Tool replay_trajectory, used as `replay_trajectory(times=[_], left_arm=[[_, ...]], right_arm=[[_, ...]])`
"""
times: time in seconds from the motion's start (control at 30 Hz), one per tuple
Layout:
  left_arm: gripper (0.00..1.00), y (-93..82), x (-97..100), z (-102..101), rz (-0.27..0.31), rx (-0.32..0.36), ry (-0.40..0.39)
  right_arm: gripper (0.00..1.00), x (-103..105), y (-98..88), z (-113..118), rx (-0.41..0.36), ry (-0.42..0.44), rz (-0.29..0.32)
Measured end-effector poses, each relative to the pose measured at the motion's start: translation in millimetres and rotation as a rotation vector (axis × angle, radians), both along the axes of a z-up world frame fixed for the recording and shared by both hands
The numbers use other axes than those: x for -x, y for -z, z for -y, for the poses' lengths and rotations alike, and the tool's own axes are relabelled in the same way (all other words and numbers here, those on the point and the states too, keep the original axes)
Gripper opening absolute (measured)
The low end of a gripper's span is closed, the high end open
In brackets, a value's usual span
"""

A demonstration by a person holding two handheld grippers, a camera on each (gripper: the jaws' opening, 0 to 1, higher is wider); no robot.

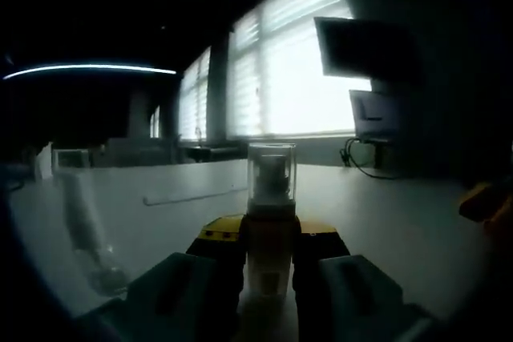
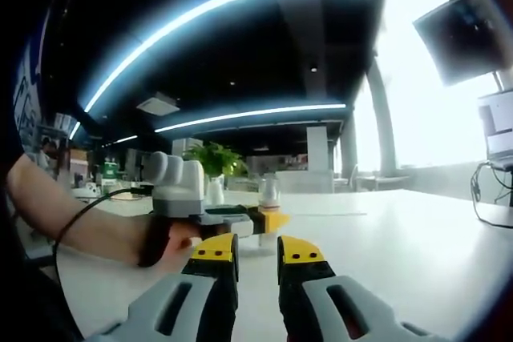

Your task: Clamp pump bottle remove cover press pump head put on cover

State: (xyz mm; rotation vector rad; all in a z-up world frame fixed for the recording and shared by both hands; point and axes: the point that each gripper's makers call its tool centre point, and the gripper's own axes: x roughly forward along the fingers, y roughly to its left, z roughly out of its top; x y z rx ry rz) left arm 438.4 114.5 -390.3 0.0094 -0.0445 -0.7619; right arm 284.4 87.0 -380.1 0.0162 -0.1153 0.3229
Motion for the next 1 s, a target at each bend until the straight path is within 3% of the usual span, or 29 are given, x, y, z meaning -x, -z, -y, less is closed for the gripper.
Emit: replay_trajectory(times=[0.6,0.77,1.0], left_arm=[[0.25,-2.0,2.2,-3,0.001,0.004,0.032],[0.25,-0.7,16.5,0,0.037,-0.045,0.078],[0.28,-2.6,16.7,-8,0.035,-0.038,0.052]], right_arm=[[0.14,0,-0.8,0,-0.003,0.0,-0.002],[0.14,-1,0.1,0,-0.001,0.0,-0.004],[0.14,-1,0.7,1,-0.001,0.001,-0.005]])
